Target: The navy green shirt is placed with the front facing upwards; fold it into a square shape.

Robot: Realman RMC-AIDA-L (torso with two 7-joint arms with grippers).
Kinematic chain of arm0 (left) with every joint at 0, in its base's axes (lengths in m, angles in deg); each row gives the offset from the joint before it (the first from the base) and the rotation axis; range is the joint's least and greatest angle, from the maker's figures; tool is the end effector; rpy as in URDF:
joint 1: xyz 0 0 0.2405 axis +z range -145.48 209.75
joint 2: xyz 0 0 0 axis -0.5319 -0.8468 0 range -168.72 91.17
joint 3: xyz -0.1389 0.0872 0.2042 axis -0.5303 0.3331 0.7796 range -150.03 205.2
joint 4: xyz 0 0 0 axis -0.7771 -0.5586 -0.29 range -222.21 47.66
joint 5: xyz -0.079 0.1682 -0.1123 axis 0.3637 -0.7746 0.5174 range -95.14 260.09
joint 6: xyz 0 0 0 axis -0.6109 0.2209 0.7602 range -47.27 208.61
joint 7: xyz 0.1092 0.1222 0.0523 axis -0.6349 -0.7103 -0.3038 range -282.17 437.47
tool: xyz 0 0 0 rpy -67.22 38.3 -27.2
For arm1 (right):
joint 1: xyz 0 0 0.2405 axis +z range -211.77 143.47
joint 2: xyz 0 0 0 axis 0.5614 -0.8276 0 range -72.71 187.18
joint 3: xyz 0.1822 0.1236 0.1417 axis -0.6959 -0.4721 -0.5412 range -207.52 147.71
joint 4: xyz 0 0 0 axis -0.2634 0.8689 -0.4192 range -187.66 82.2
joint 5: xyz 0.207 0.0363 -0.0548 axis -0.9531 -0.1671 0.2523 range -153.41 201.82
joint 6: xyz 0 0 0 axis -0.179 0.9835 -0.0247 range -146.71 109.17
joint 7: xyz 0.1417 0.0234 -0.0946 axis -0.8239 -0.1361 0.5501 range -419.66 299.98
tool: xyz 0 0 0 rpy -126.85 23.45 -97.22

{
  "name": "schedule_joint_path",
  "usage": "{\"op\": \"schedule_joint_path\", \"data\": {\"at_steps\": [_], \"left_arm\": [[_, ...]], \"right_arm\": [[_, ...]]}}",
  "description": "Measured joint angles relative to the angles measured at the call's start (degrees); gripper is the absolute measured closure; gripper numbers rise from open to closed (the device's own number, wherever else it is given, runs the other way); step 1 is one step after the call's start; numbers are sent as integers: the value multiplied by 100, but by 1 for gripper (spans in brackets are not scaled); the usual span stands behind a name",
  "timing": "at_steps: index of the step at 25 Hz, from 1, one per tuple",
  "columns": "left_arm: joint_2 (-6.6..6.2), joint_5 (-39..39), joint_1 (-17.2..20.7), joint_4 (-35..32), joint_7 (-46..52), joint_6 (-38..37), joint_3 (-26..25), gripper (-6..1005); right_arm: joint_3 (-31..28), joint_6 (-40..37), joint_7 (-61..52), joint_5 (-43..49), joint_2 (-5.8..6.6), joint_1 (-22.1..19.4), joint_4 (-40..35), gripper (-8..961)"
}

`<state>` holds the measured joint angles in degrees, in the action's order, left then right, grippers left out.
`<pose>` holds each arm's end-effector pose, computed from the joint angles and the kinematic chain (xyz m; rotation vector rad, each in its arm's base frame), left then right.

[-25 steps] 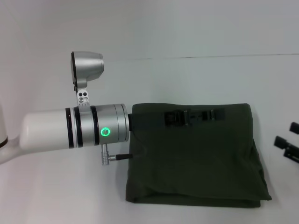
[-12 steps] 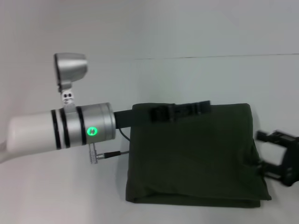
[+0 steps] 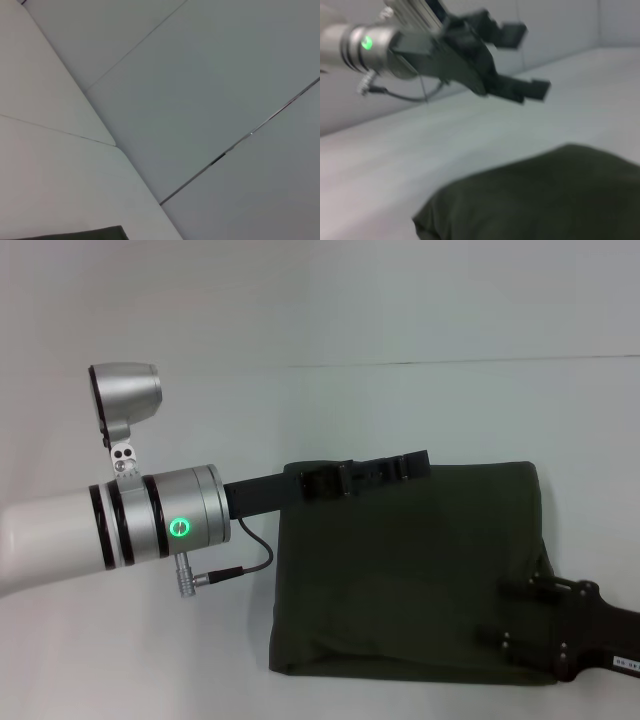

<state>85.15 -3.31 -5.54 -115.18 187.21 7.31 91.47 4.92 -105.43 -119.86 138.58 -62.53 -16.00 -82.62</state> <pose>-0.1655 0.3728 -0.1069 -2.5651 -1.4502 -1.0798 0.3363 0.2765 -0.0454 -2.5802 0.6375 0.6459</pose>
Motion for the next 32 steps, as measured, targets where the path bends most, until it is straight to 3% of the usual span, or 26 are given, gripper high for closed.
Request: {"op": "schedule_joint_path", "data": {"at_steps": [11, 16, 18, 27, 32], "left_arm": [[0, 0, 2, 4, -4, -12, -3, 94], [0, 0, 17, -60, -5, -47, -29, 94], [-1, 1, 18, -64, -7, -63, -52, 94], [0, 1, 17, -66, -22, -60, -61, 95], [0, 1, 45, -66, -23, -60, -61, 95]], "right_arm": [[-153, 365, -49, -10, 14, -280, 142, 226], [-846, -247, -60, -34, 31, -251, -18, 226], [-1227, -87, -237, -29, 28, -55, -35, 226], [-704, 867, -441, 11, -3, 555, 320, 226], [-716, 1384, -509, -3, -3, 622, 409, 226]]}}
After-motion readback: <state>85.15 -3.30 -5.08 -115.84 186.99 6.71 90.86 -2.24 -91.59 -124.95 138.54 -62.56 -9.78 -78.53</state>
